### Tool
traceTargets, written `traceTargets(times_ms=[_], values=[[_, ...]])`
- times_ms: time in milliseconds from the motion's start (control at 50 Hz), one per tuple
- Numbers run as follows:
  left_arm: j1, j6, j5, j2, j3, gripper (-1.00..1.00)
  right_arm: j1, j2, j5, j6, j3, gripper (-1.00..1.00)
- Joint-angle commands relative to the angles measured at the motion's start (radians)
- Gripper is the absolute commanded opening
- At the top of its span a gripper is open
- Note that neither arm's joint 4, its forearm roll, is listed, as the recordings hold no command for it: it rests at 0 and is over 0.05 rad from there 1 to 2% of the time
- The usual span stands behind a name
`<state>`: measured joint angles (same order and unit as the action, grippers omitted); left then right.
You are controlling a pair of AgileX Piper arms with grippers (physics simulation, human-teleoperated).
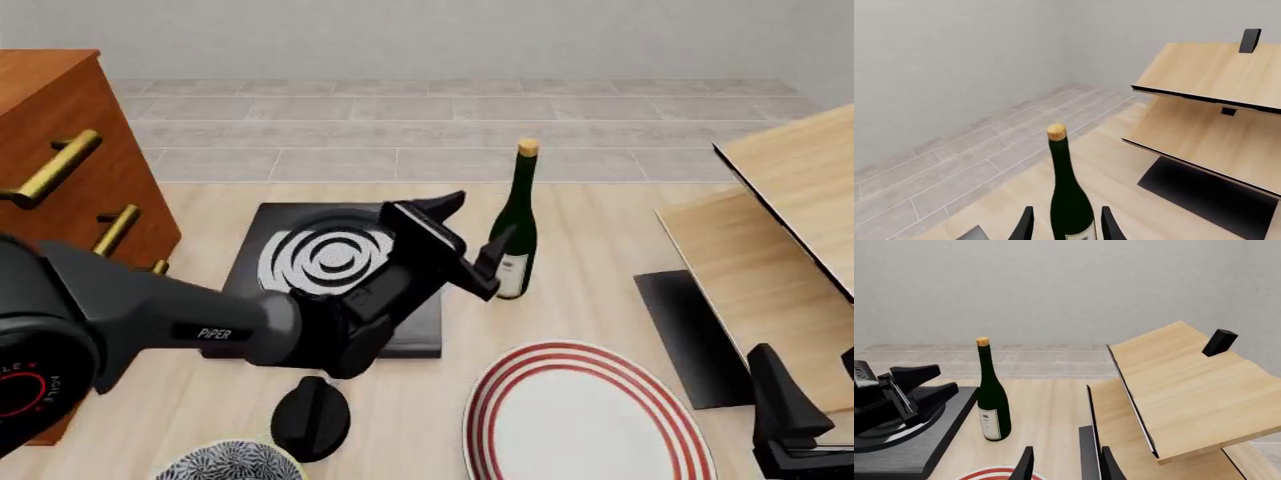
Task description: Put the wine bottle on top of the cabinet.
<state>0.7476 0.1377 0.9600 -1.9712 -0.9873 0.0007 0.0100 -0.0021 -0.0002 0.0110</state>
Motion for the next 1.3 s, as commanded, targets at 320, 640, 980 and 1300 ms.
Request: traceTargets(times_ms=[320, 640, 980, 1300], values=[[-0.016, 0.000, -0.030, -0.096, -0.138, 1.00, 0.000, 0.000, 0.000, 0.000, 0.000, 1.00], [-0.014, -0.014, -0.040, -0.143, -0.202, 1.00, 0.000, 0.000, 0.000, 0.000, 0.000, 1.00], [-0.020, -0.034, -0.047, -0.200, -0.268, 1.00, 0.000, 0.000, 0.000, 0.000, 0.000, 1.00], [-0.010, -0.050, -0.033, -0.249, -0.308, 1.00, 0.000, 0.000, 0.000, 0.000, 0.000, 1.00]])
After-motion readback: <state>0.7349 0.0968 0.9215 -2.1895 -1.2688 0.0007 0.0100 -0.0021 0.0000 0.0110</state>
